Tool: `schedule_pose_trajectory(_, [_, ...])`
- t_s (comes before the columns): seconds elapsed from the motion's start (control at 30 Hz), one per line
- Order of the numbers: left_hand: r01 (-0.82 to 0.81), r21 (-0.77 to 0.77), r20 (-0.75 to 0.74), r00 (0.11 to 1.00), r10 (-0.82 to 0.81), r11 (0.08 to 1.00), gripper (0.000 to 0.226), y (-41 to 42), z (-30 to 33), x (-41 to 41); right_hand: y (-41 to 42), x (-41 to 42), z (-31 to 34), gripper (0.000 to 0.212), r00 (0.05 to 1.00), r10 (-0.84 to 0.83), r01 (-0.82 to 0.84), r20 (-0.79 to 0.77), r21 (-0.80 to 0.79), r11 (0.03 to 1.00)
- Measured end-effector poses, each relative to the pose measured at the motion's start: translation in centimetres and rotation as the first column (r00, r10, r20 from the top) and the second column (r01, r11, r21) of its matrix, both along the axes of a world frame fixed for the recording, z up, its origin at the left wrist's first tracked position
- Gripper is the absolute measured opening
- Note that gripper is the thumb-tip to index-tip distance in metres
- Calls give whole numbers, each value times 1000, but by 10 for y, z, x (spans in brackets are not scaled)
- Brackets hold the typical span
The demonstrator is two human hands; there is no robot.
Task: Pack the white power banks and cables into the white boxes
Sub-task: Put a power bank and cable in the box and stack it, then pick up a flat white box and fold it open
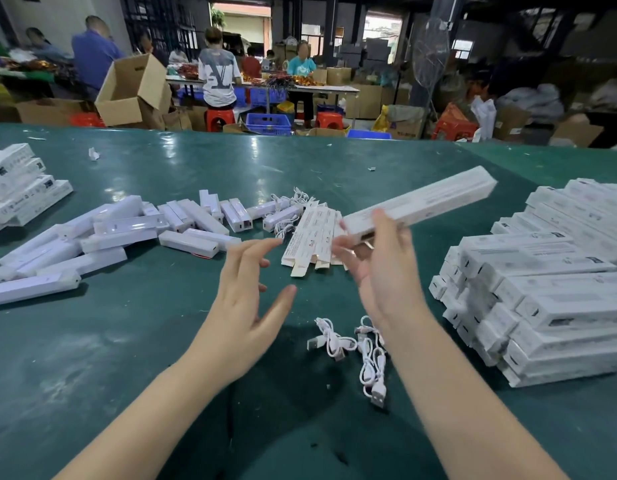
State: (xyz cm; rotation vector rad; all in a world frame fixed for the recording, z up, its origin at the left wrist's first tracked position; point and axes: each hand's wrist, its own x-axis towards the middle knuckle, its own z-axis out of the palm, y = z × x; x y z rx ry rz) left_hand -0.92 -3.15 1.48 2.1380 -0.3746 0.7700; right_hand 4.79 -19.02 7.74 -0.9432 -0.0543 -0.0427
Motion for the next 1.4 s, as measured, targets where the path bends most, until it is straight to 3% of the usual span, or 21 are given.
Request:
schedule_pose_trajectory(0.2, [32, 64, -88, 996, -27, 997, 43, -6, -4, -1, -39, 23, 3, 42, 981, -130, 151, -145, 147, 978])
schedule_pose_trajectory(0.33, [46, 50, -141, 989, -38, 998, 36, -6, -3, -3, -49, 33, 0, 20, 959, -183, 233, -219, 231, 945])
schedule_pose_trajectory(0.47, [81, 73, -167, 984, -68, 994, 31, -8, -1, -4, -45, 34, -6, 4, 925, -273, 332, -264, 212, 919])
schedule_pose_trajectory(0.57, [96, 78, -191, 978, -80, 992, 32, -8, -1, -4, -45, 34, -6, 8, 914, -279, 346, -295, 204, 916])
schedule_pose_trajectory(0.77, [113, 125, -221, 972, -84, 986, 34, -8, -3, -4, -46, 28, 0, 18, 947, -125, 231, -296, 360, 904])
schedule_pose_trajectory(1.03, [109, 185, -245, 968, -62, 977, 28, -7, -5, -4, -51, 35, -7, 53, 928, -172, 242, -330, 184, 953])
schedule_pose_trajectory(1.13, [87, 210, -242, 970, -35, 974, 22, -6, -5, -3, -48, 41, -14, 47, 930, -258, 248, -260, -72, 966])
schedule_pose_trajectory(1.17, [82, 214, -241, 970, -28, 973, 21, -7, -4, -3, -46, 43, -18, 36, 935, -309, 257, -172, -271, 928])
schedule_pose_trajectory(1.2, [78, 216, -243, 970, -24, 973, 20, -7, -4, -4, -44, 45, -22, 23, 937, -348, 282, -31, -519, 807])
schedule_pose_trajectory(1.23, [75, 217, -247, 969, -20, 973, 19, -7, -3, -4, -44, 48, -30, 14, 937, -324, 306, 129, -746, 592])
schedule_pose_trajectory(1.27, [72, 218, -254, 967, -14, 973, 19, -7, -3, -4, -45, 51, -38, 19, 946, -235, 295, 225, -897, 328])
schedule_pose_trajectory(1.33, [68, 221, -269, 963, -6, 973, 18, -7, -1, -5, -46, 54, -52, 35, 982, -64, 169, 176, -981, -97])
schedule_pose_trajectory(1.37, [63, 222, -274, 962, 0, 973, 19, -6, -1, -5, -46, 54, -57, 38, 992, -32, 112, 121, -969, -219])
schedule_pose_trajectory(1.4, [54, 223, -276, 961, 10, 973, 19, -5, 0, -5, -45, 54, -60, 40, 995, -28, 82, 92, -961, -265])
